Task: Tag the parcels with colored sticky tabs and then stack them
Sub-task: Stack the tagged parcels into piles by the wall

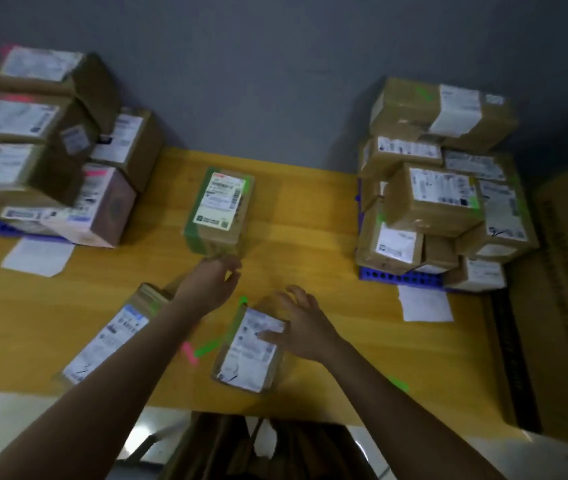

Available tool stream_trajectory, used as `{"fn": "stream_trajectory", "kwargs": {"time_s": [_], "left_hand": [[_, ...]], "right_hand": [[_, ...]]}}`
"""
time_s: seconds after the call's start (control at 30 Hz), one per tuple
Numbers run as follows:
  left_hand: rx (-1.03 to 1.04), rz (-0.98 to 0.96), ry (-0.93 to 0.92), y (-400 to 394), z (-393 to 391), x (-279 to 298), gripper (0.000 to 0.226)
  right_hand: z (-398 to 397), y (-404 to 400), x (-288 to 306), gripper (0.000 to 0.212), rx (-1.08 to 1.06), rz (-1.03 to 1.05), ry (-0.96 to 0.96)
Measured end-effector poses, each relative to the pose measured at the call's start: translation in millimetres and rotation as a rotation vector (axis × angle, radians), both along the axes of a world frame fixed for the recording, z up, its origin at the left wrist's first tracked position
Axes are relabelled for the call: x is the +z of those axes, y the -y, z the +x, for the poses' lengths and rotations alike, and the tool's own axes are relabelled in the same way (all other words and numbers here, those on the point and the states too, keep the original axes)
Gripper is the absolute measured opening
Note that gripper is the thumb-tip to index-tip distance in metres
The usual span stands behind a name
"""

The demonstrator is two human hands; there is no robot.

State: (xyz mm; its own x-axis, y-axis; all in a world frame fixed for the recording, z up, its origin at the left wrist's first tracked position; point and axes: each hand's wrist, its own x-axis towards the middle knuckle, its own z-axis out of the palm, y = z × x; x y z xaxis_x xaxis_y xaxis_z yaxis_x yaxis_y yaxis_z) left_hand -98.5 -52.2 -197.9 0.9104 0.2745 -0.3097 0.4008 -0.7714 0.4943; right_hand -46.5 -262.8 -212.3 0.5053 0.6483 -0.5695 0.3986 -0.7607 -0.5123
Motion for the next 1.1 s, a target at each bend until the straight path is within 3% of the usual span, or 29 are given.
{"fn": "stream_trajectory", "kwargs": {"time_s": [0.07,0.13,0.23,0.33,0.47,0.53,0.63,0.77,0.93,1.1], "left_hand": [[-0.066,0.014,-0.044,-13.7,-21.7,-9.3,0.026],[-0.138,0.019,-0.07,-23.4,-38.3,-15.5,0.025],[-0.22,0.023,-0.084,-34.3,-53.8,-24.2,0.022],[-0.263,0.006,-0.077,-42.2,-62.1,-26.2,0.031],[-0.3,0.004,-0.06,-42.6,-66.5,-15.3,0.028],[-0.33,0.004,-0.067,-42.1,-66.7,-12.7,0.03],[-0.358,-0.003,-0.062,-41.7,-62.3,-7.4,0.03],[-0.377,-0.038,-0.023,-33.4,-45.7,6.4,0.028],[-0.348,-0.12,0.104,-2.4,-2.3,35.6,0.026],[-0.39,-0.119,0.22,53.6,75.2,69.5,0.026]], "right_hand": [[-20.3,-5.9,-12.9,0.096,-0.1,-0.082,-0.147],[-30.8,-5.9,-18.8,0.093,-0.218,-0.086,-0.183],[-35.6,-1.0,-21.0,0.082,-0.449,0.005,0.053],[-57.6,-7.4,-21.7,0.091,-0.647,0.062,0.26],[-88.0,-46.7,-25.2,0.124,-0.852,-0.204,0.19],[-87.3,-66.3,-28.6,0.13,-0.933,-0.289,0.158],[-81.8,-79.9,-32.9,0.116,-0.991,-0.318,0.205],[-78.0,-57.9,-13.7,0.107,-1.003,-0.133,0.252],[-54.6,12.2,47.7,0.104,-0.873,0.066,0.423],[26.2,80.5,123.8,0.097,-1.011,0.159,0.619]]}}
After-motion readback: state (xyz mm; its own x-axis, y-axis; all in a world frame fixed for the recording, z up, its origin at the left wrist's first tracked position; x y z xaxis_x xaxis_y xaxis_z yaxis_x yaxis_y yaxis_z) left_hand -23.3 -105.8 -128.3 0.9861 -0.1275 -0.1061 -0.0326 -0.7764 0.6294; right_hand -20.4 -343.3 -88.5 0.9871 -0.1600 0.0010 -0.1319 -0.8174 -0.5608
